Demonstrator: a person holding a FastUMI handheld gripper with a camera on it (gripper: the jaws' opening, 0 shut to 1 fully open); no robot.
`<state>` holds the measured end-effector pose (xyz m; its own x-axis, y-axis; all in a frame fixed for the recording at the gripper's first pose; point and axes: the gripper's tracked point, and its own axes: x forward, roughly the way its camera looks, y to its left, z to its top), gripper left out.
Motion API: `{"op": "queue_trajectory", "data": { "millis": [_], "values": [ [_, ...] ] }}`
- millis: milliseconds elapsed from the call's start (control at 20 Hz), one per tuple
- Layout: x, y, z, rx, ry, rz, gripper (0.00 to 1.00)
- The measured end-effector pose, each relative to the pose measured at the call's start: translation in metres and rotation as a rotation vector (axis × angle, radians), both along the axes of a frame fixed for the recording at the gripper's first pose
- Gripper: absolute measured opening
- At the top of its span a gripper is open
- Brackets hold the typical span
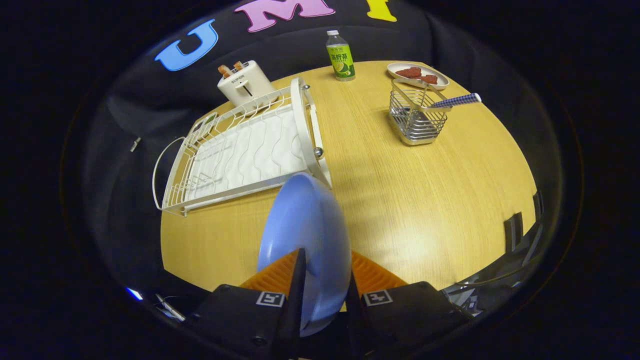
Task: Take the plate from the dish rack, then take the spoon from the basket and place it into the plate.
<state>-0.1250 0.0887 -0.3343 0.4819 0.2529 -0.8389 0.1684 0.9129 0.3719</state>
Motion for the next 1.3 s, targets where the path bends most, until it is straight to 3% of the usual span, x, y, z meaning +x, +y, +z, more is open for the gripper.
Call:
{"op": "queue_trajectory", "data": {
  "millis": [200,450,550,850,950,1000,1300],
  "values": [
    [0.000,-0.012,-0.003,-0.013,-0.002,-0.016,0.47],
    [-0.005,-0.022,-0.002,-0.024,-0.009,-0.018,0.82],
    [-0.004,-0.028,0.006,-0.027,-0.029,-0.010,0.89],
    [0.022,-0.072,0.082,-0.075,-0.273,0.058,0.90],
    [0.044,-0.104,0.102,-0.134,-0.348,0.065,1.00],
    [0.055,-0.125,0.107,-0.175,-0.371,0.057,1.00],
    [0.117,-0.218,0.069,-0.334,-0.355,0.021,0.97]
  ]
}}
